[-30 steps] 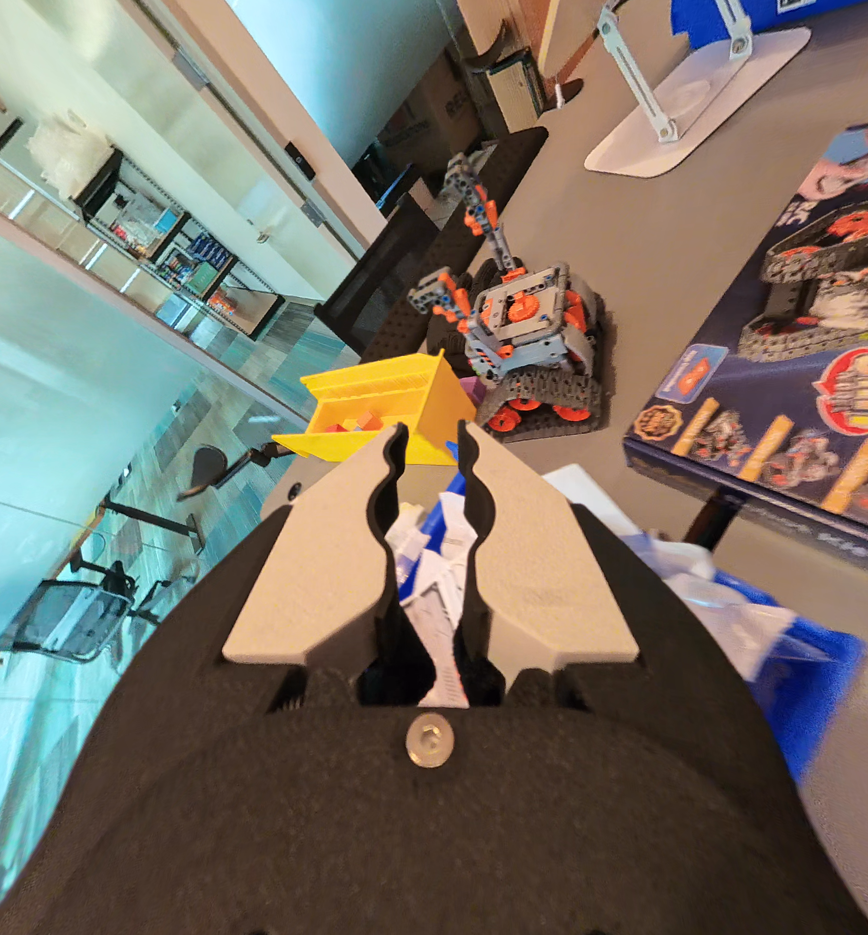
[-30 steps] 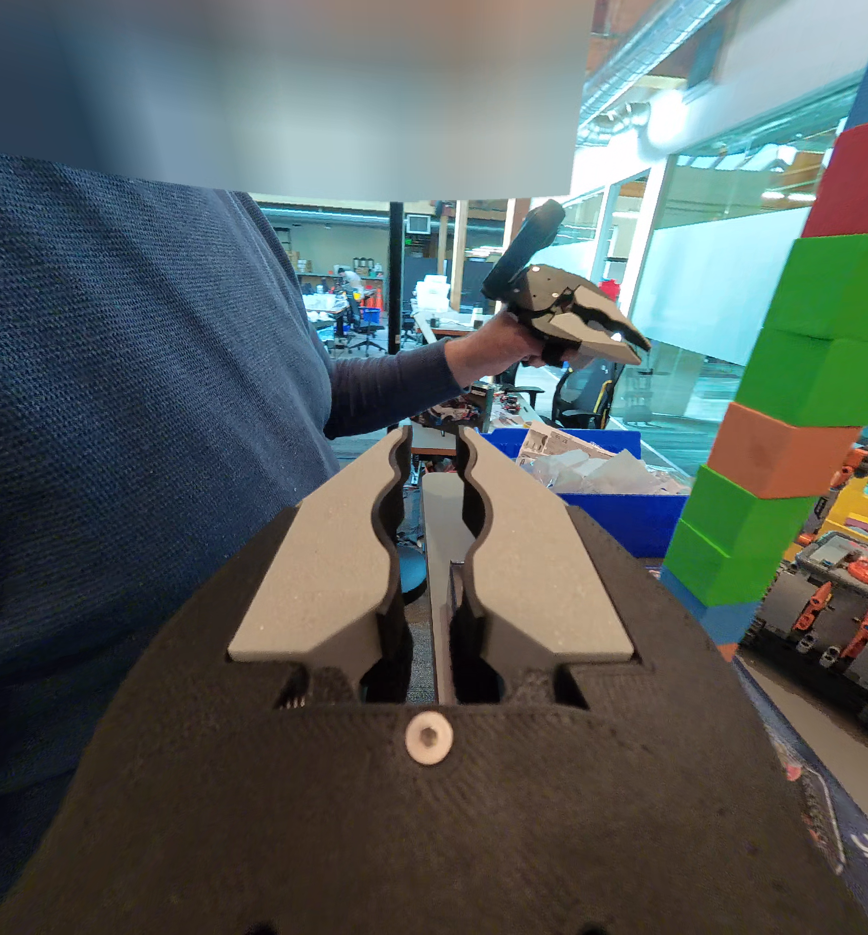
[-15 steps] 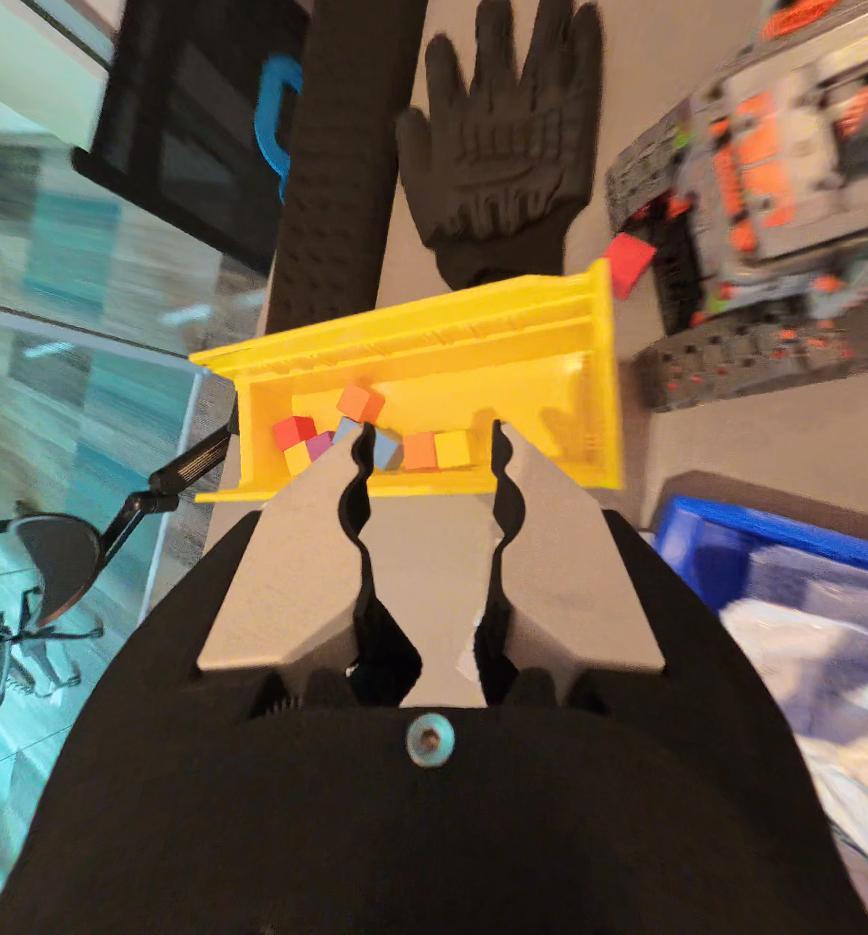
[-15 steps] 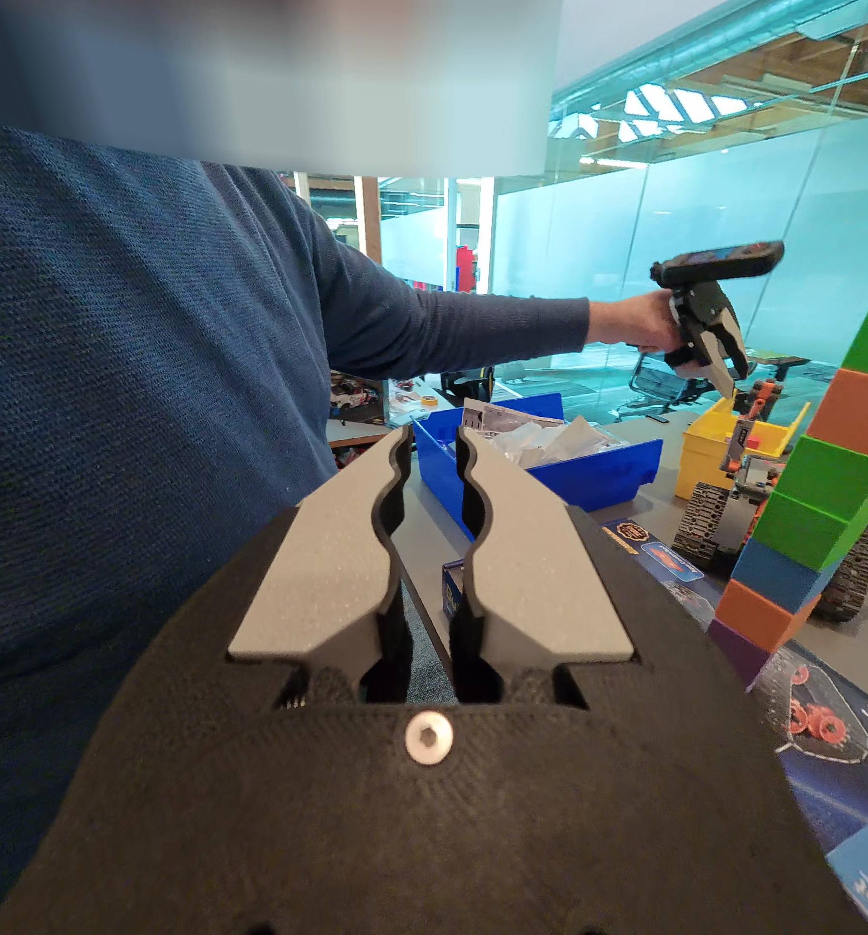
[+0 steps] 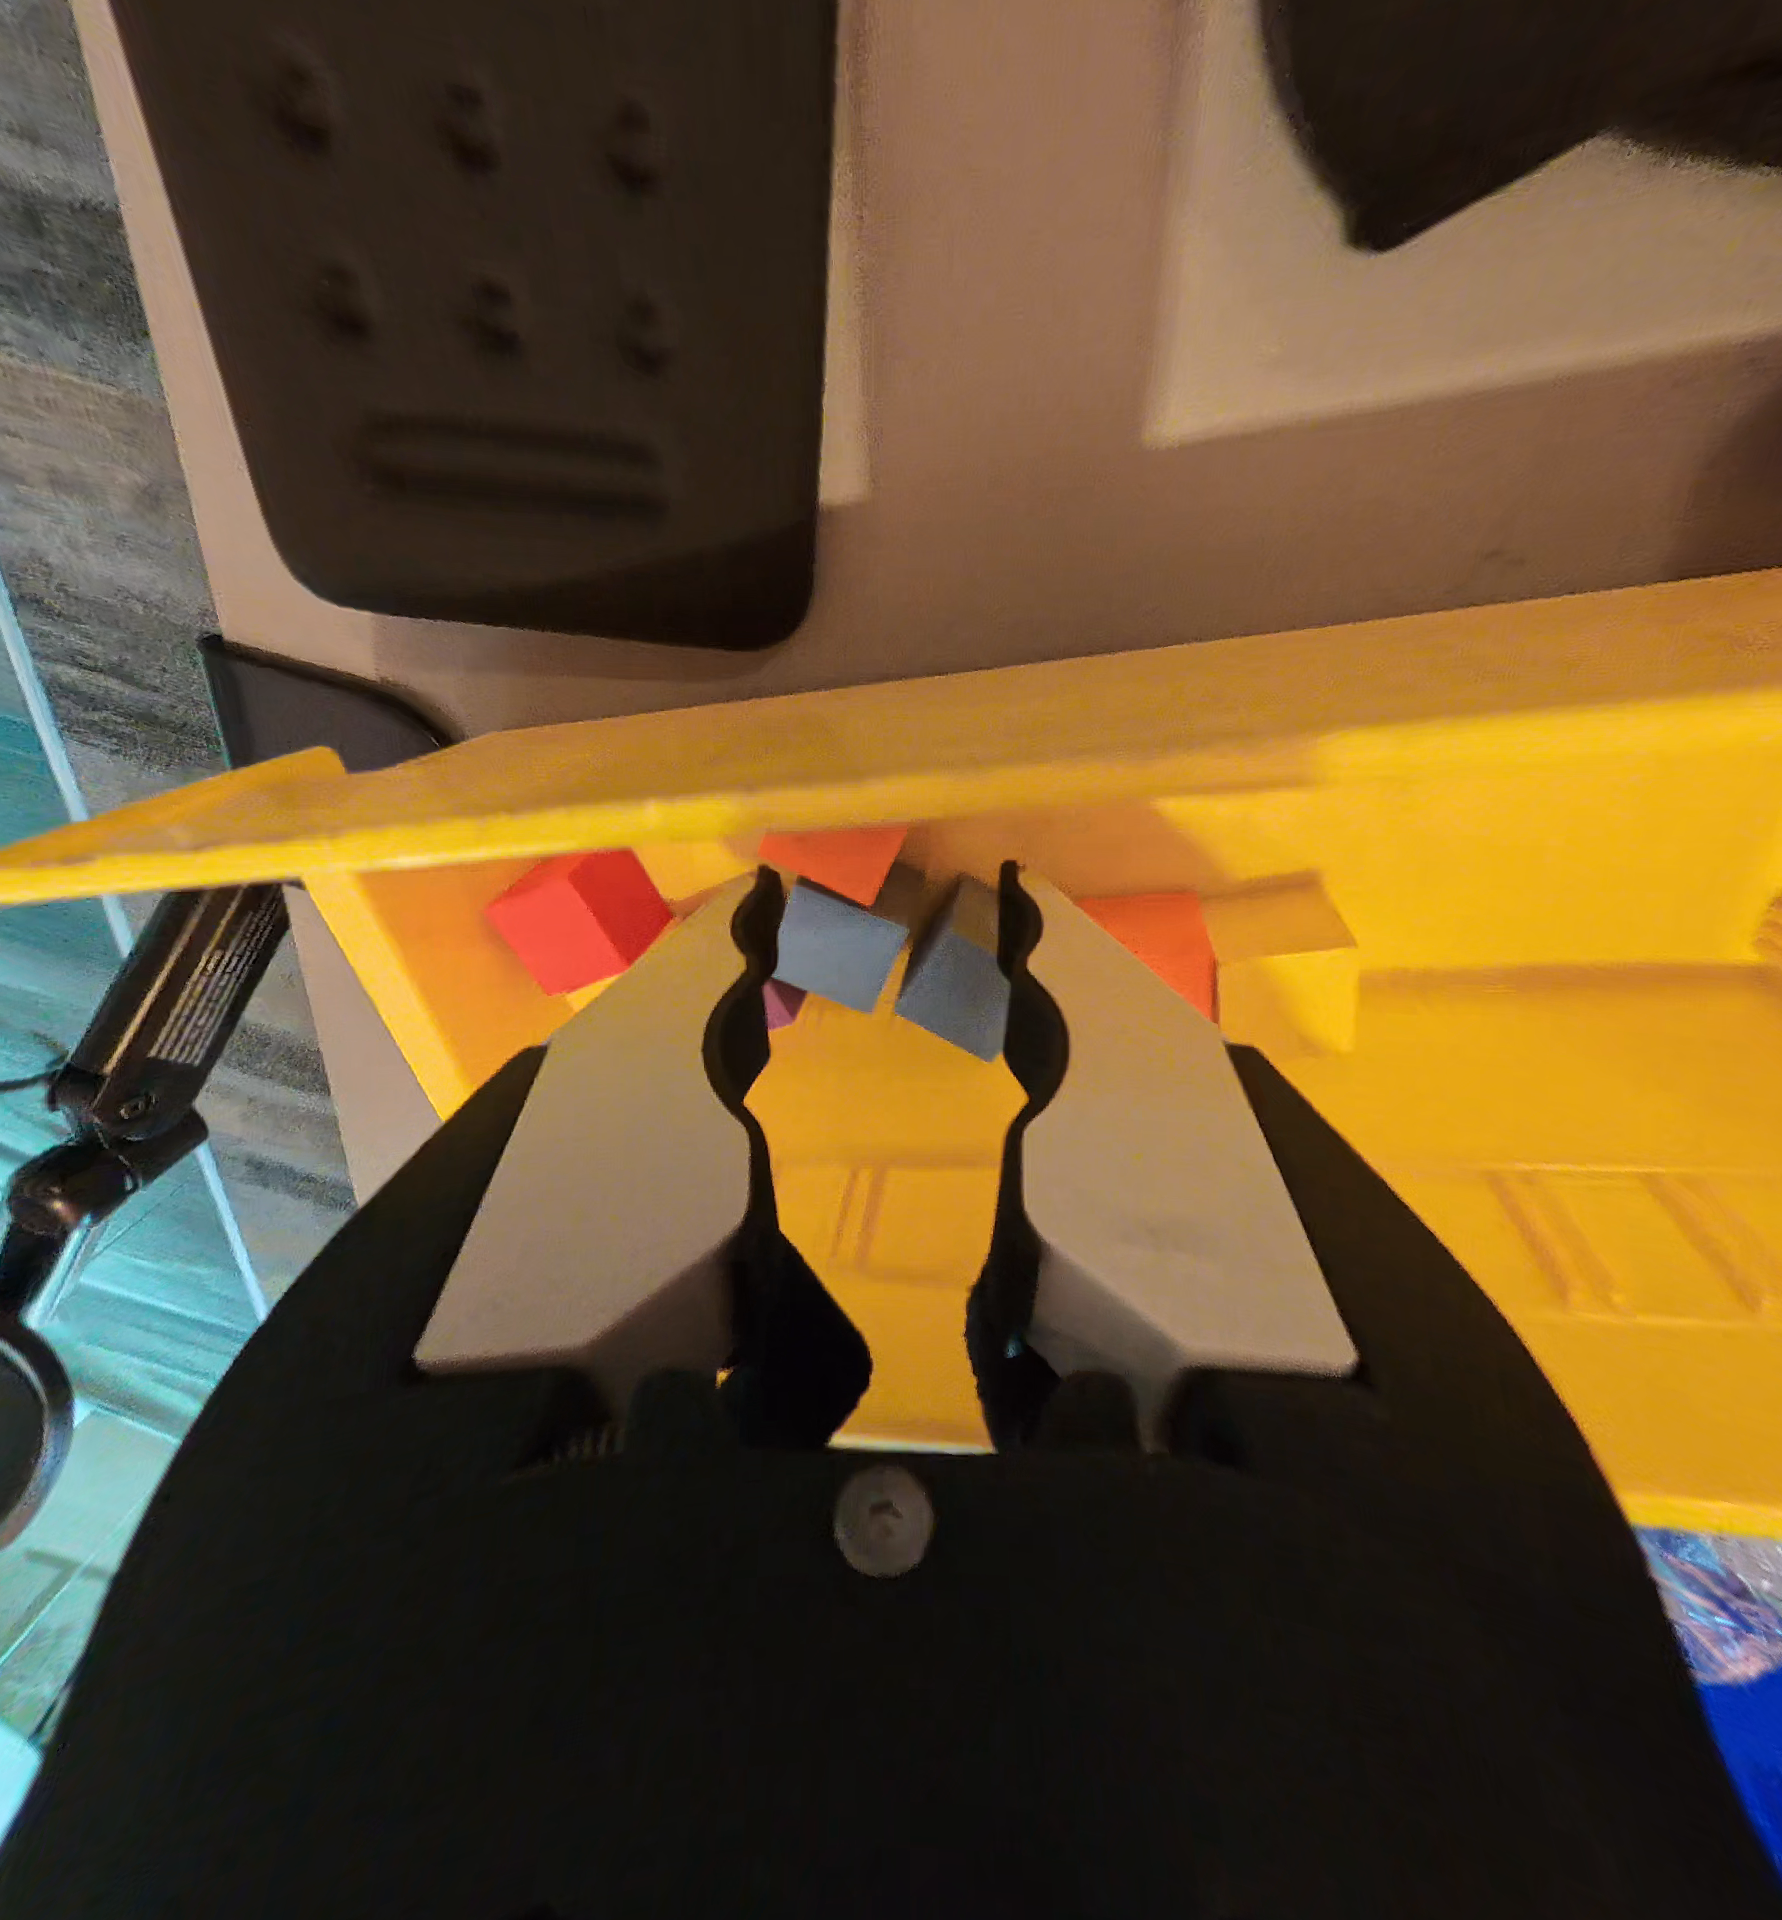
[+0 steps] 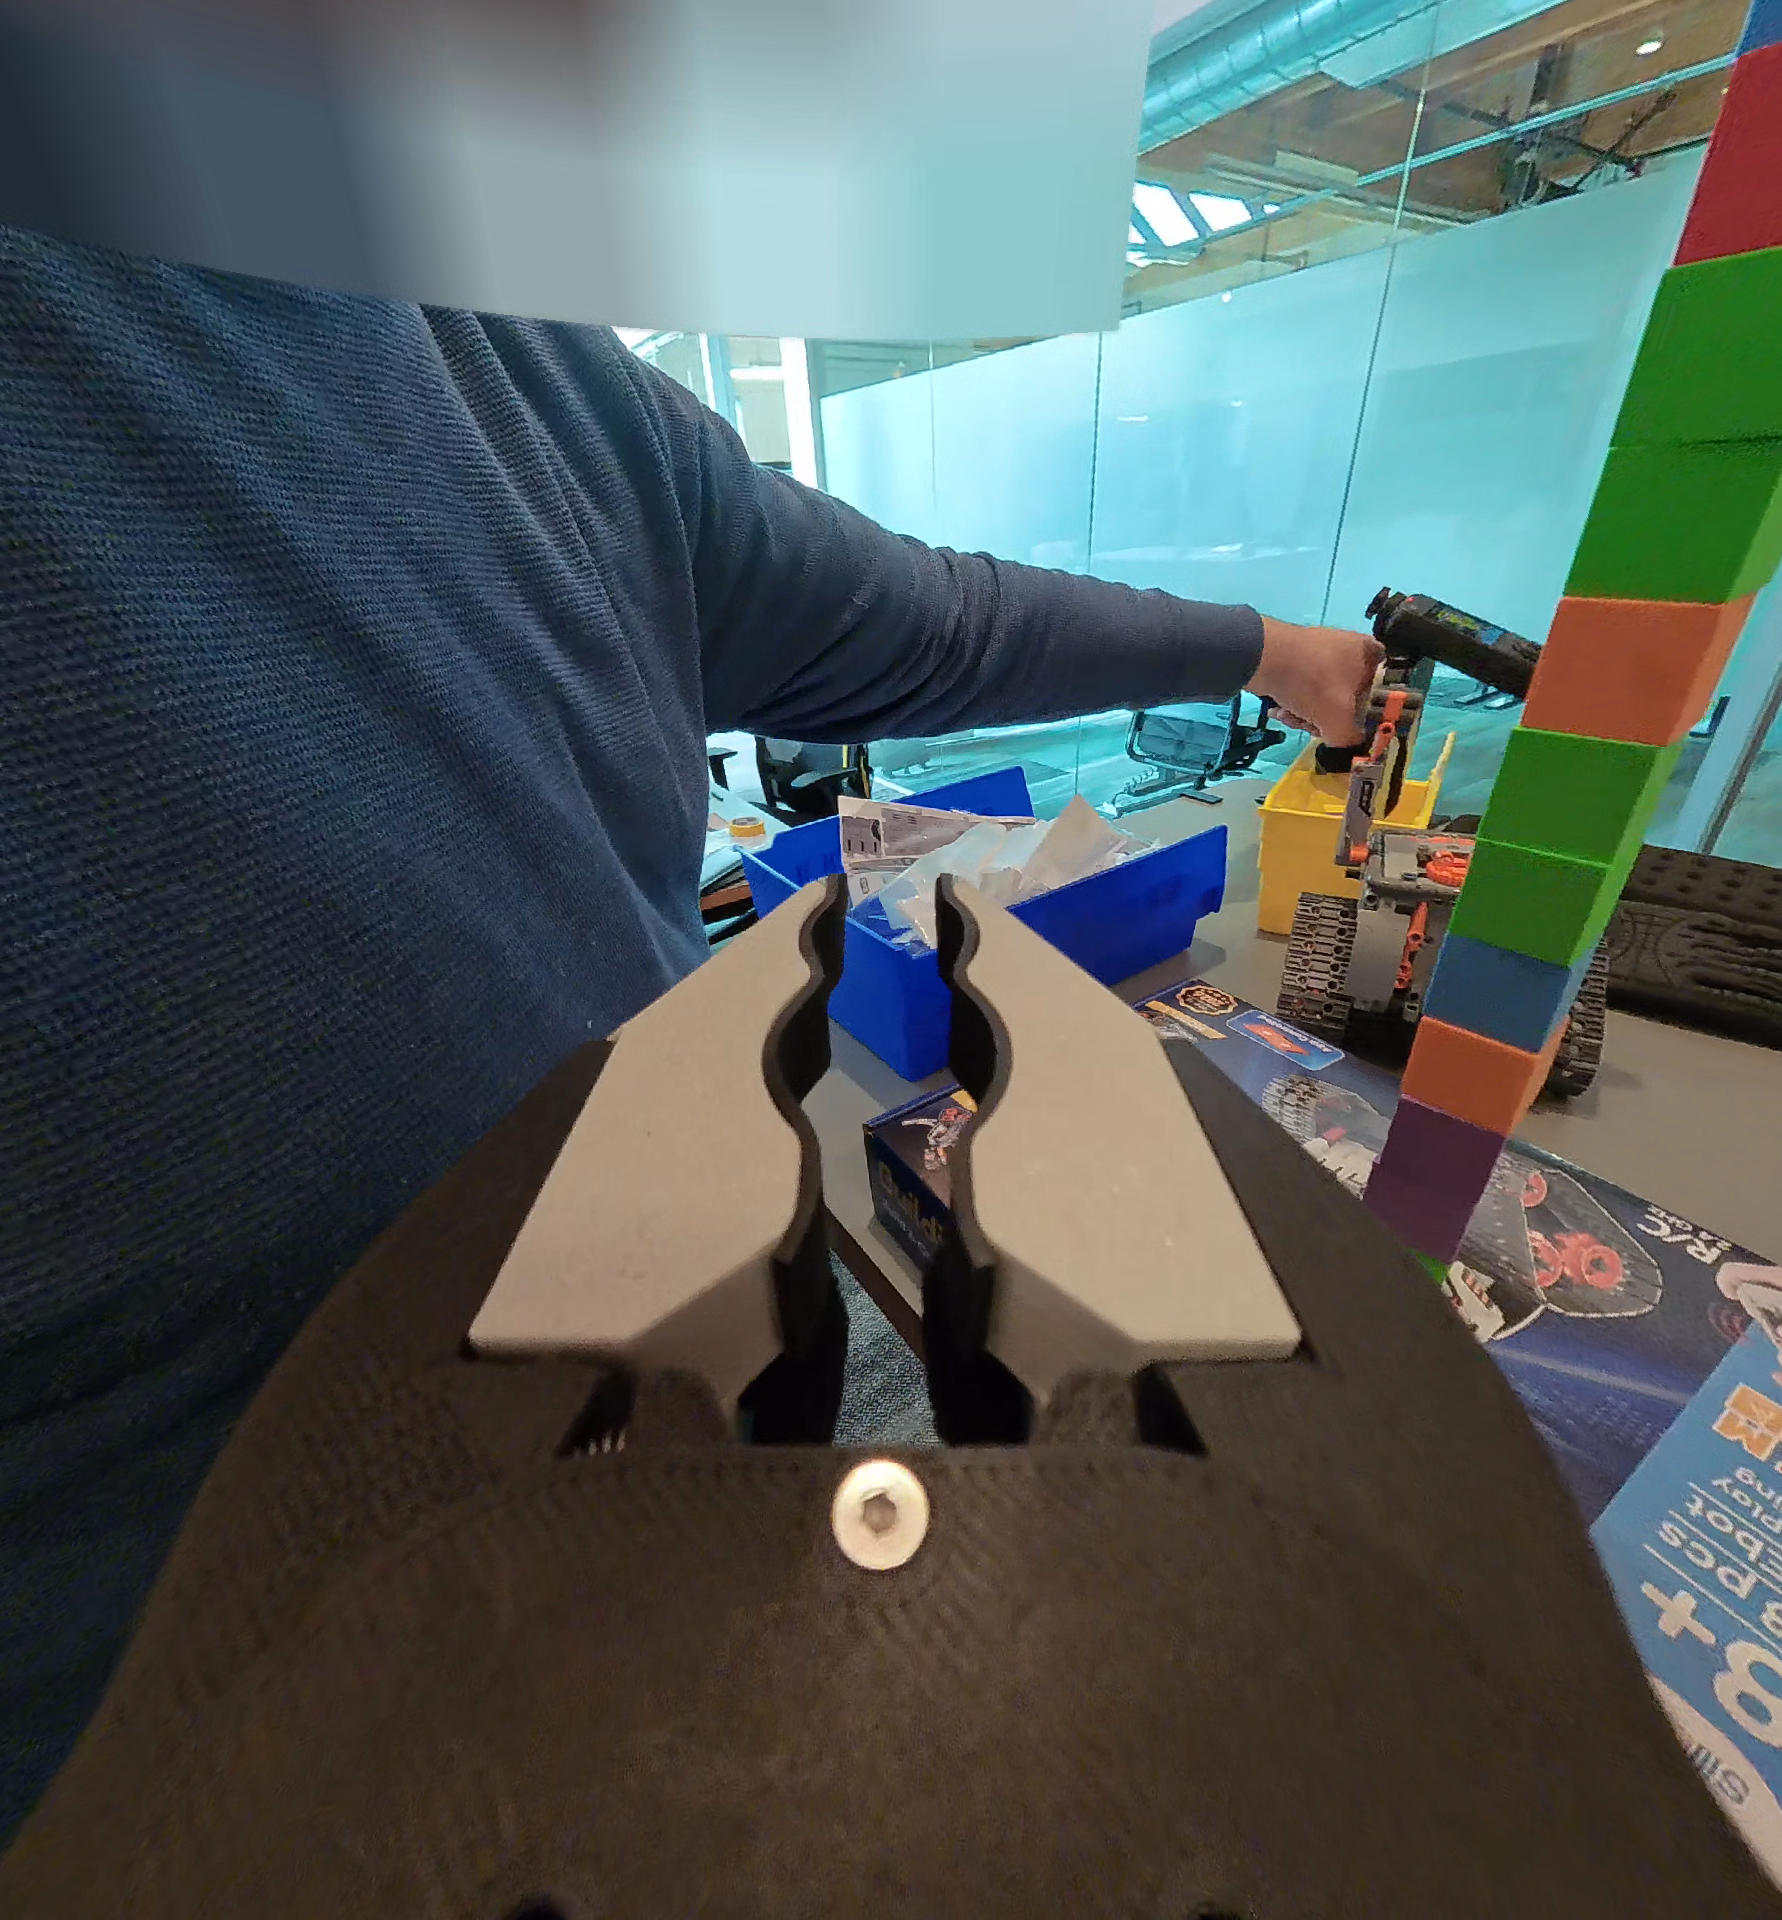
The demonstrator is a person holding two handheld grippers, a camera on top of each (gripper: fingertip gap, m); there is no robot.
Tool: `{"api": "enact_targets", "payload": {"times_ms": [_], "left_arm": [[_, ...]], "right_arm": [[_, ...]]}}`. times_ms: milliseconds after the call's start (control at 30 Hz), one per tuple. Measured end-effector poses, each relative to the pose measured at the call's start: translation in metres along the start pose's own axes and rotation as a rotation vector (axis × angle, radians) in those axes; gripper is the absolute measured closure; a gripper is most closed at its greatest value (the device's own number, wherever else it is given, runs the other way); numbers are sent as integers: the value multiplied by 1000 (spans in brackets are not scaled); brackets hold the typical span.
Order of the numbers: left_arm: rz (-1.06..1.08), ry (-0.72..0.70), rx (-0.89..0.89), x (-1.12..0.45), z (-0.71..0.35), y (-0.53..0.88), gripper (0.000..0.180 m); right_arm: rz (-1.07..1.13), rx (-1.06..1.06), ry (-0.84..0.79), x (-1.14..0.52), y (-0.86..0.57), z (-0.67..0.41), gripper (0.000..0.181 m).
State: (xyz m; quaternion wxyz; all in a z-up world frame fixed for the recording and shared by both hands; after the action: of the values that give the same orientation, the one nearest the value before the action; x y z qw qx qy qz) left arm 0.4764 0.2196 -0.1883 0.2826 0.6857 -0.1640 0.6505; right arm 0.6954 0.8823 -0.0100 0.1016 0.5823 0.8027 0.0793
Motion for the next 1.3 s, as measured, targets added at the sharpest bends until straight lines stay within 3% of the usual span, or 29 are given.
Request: {"api": "enact_targets", "payload": {"times_ms": [200,333,467,567,667,900,1033,1300], "left_arm": [[22,-23,19,-7,-9,5,163],[-18,-45,11,-3,-4,11,164],[34,-149,145,-1,-3,17,143],[21,-113,113,-11,0,17,140],[31,-6,79,-21,8,13,151],[48,-22,71,-16,4,11,155],[7,-134,87,10,6,6,154],[-39,-565,23,135,-5,-64,154]], "right_arm": [[17,-5,-3,1,-6,1,166],[19,11,0,1,-6,-1,166],[16,9,1,3,-5,-1,166],[21,0,-5,4,-8,0,166],[24,-5,-10,5,-9,1,166],[38,-11,-8,8,-13,4,166],[35,3,-17,8,-13,1,166],[39,99,-53,-2,-9,-18,159]]}}
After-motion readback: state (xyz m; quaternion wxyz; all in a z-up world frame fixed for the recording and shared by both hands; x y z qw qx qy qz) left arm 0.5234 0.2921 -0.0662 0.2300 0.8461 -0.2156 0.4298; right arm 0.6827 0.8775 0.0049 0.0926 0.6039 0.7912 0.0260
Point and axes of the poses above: each gripper's, where its closed fingertips meet, x back along the fingers, z out of its underside, y = z × x across the jaws, the point moved 4 cm from there along x, back along the fingers, and after that the axes turned 11 degrees about -x, right-handed, at the moved point
